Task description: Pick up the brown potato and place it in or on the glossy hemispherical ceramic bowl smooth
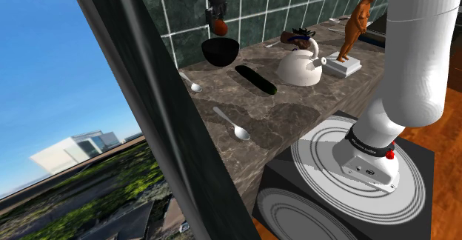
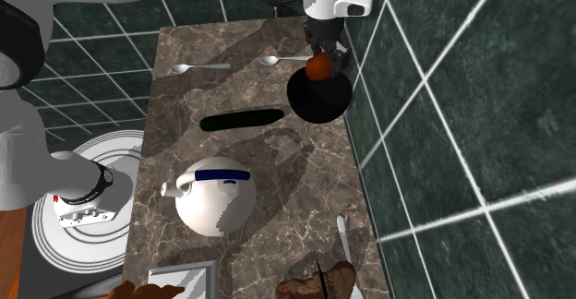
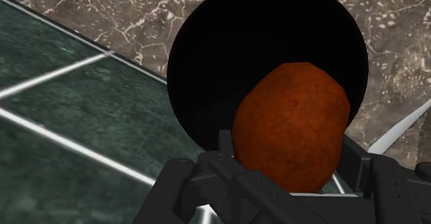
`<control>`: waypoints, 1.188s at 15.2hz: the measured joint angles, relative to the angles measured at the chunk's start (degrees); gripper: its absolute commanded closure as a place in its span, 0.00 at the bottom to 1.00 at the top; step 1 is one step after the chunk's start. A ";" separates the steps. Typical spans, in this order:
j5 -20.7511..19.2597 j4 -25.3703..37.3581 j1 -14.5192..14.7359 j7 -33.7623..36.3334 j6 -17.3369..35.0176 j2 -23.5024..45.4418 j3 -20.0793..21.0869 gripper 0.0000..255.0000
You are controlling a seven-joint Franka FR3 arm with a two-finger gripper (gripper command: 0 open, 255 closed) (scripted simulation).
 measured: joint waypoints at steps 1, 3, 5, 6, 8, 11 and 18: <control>0.01 -0.80 0.01 0.01 0.82 0.02 0.00 1.00; 0.03 -2.24 0.01 -0.02 2.33 0.09 0.01 1.00; 0.06 -3.26 0.03 0.03 3.63 0.38 0.04 1.00; 0.03 -4.40 0.12 0.13 4.75 0.36 0.07 1.00; 0.08 -5.60 0.12 0.12 6.17 0.60 0.09 1.00; 0.10 -6.13 0.12 0.12 6.86 0.72 0.10 1.00; 0.11 -6.12 0.11 0.12 6.93 0.79 0.10 0.00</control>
